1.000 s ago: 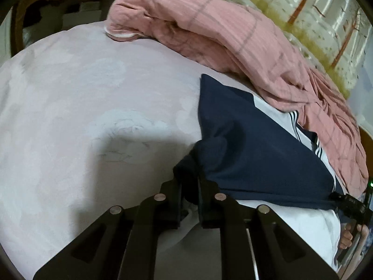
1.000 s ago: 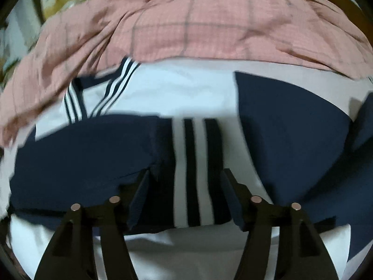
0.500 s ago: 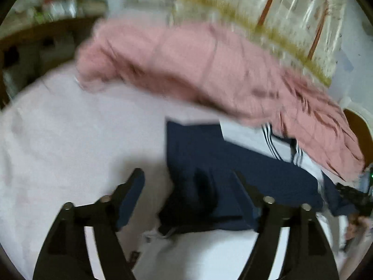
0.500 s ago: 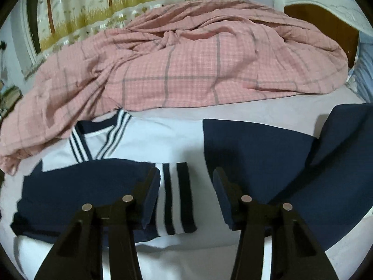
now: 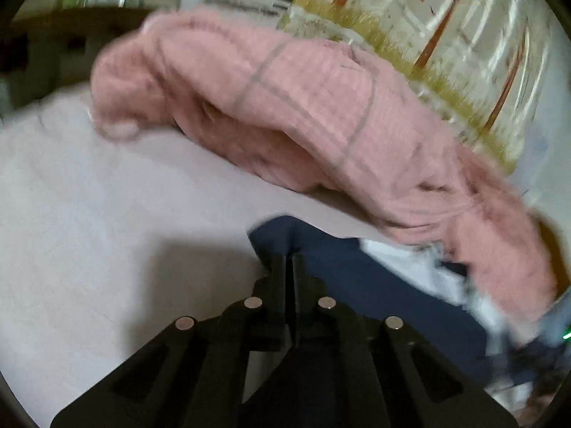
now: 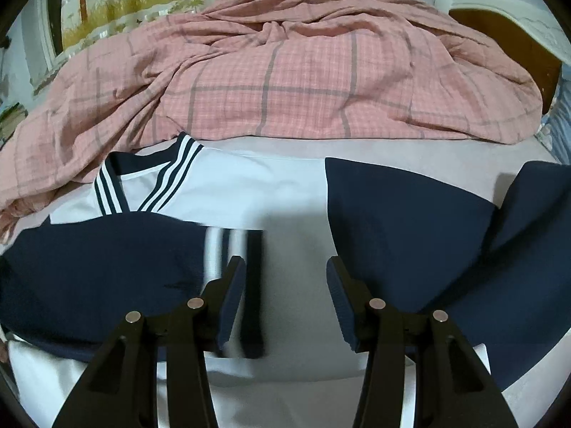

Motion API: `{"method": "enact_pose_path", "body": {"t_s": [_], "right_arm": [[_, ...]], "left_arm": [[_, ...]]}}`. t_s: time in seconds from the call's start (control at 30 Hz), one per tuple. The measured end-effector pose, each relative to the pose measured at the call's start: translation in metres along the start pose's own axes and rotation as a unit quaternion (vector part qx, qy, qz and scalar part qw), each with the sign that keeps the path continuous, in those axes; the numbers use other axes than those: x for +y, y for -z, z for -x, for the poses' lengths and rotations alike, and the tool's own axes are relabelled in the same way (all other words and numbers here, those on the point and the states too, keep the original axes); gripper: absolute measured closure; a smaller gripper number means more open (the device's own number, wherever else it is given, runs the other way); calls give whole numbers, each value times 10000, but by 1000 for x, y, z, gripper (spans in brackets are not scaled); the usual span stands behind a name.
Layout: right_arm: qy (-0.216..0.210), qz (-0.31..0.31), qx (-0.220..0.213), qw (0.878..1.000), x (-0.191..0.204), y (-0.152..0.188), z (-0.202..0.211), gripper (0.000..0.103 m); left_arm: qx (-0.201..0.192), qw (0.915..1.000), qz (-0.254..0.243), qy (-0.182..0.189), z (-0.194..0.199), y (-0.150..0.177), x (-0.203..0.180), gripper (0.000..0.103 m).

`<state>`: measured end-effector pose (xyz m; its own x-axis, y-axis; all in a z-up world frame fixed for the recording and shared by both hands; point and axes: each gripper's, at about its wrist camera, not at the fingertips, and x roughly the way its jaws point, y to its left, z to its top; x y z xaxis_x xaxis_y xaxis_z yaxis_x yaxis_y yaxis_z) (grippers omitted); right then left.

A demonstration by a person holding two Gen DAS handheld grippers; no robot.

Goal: Fold large clothes

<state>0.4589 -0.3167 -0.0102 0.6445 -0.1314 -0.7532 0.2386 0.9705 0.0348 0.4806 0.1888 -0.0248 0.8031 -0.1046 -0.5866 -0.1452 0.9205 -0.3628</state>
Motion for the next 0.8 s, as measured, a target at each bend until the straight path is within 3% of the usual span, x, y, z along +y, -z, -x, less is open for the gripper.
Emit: {"method": "enact_pose_path", "body": {"t_s": [0.07, 0.13, 0.2, 0.23, 0.3, 0.37, 0.53, 0.6, 0.63, 0.67, 0.7, 0.8], "right_arm": [[20, 201, 7, 9998, 7, 2, -4, 52], [-100, 330, 211, 9992, 12, 6, -13, 52], [-289, 254, 362, 9986, 11, 7, -20, 52], [-313, 184, 372, 9986, 10, 7, -20, 52], [-364, 35, 285, 9989, 6, 5, -17, 48], [-515, -122, 192, 9984, 1, 4, -11, 38], [-1127, 6, 748, 9908, 4, 10, -32, 38], [-1050, 121, 828, 9909, 8, 14, -42, 47], [-916, 203, 805, 9923, 10, 15, -43, 59], [-741, 310, 717, 9942, 13, 15, -42, 71], [-631, 390, 647, 9951, 15, 15, -41, 75], [-640, 336, 602, 9956, 14, 16, -43, 89]], "left_arm": [[299, 9991, -126, -285, -13, 6, 0, 100], [607, 9967, -144, -512, -19, 9, 2, 93], [559, 9951, -111, -805, -14, 10, 5, 46], [493, 9933, -123, -1034, -9, 9, 6, 40], [421, 9911, -246, -1237, 0, 10, 11, 37], [530, 9890, -301, -1348, 2, 10, 6, 37], [169, 9957, -626, -667, 22, 13, -20, 33], [342, 9918, -924, -819, 15, 20, -33, 25], [684, 9868, -989, -1085, 3, 24, -35, 25], [1045, 9825, -844, -1293, -9, 30, -30, 27], [1208, 9828, -636, -1245, -16, 35, -23, 30], [1247, 9795, -830, -1350, -24, 40, -22, 27]]}}
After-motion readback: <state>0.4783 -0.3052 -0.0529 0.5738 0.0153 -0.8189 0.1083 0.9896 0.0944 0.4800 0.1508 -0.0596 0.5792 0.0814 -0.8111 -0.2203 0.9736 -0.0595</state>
